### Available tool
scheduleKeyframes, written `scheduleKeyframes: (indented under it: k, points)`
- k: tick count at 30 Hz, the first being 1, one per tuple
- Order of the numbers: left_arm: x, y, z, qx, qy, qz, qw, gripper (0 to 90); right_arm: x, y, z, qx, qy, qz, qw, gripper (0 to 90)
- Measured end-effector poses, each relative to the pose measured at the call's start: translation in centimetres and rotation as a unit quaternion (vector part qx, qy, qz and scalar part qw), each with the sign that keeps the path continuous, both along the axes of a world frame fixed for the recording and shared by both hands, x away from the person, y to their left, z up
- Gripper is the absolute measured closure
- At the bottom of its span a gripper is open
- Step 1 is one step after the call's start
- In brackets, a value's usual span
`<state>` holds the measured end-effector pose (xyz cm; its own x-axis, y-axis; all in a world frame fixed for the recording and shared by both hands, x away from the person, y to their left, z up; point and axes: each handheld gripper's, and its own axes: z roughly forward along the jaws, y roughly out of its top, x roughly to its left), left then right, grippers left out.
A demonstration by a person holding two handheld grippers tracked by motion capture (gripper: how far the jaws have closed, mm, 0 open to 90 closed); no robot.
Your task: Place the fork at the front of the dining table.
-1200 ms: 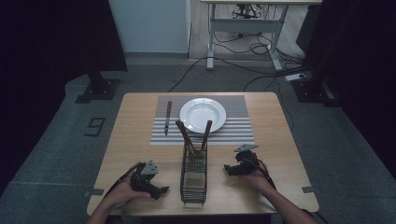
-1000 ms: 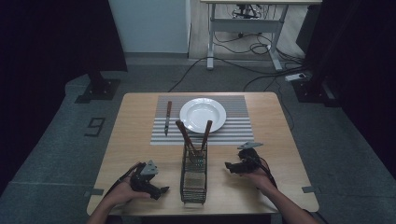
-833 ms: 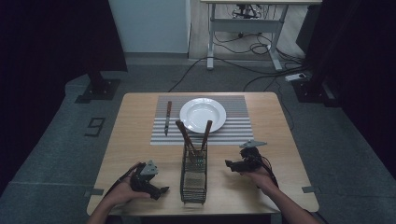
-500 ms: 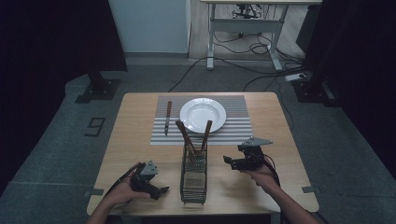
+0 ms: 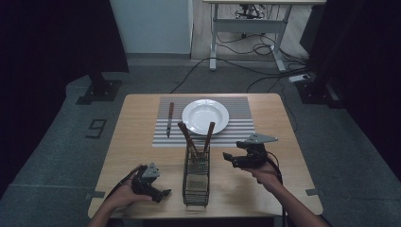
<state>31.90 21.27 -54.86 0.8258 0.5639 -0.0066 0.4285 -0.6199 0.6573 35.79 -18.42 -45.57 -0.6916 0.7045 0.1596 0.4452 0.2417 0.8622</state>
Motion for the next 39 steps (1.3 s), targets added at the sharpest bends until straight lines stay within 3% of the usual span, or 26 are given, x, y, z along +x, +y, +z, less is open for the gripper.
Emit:
scheduleKeyframes:
  k: [15, 34, 39]
  points:
    - [-0.1, 0.0, 0.0, -0.001, 0.0, 0.001, 1.0, 0.0, 0.8, 1.3, 2.3, 0.021, -0.02, 0.018, 0.9994, 23.5]
    - [-0.1, 0.1, 0.0, 0.001, 0.0, -0.001, 1.0, 0.0, 2.4, 4.0, 3.1, 0.014, -0.03, 0.038, 0.9987, 29.4]
    - [-0.1, 0.1, 0.0, 0.001, 0.0, -0.001, 1.0, 0.0, 3.4, 4.7, 2.9, 0.016, -0.03, 0.041, 0.9986, 36.0]
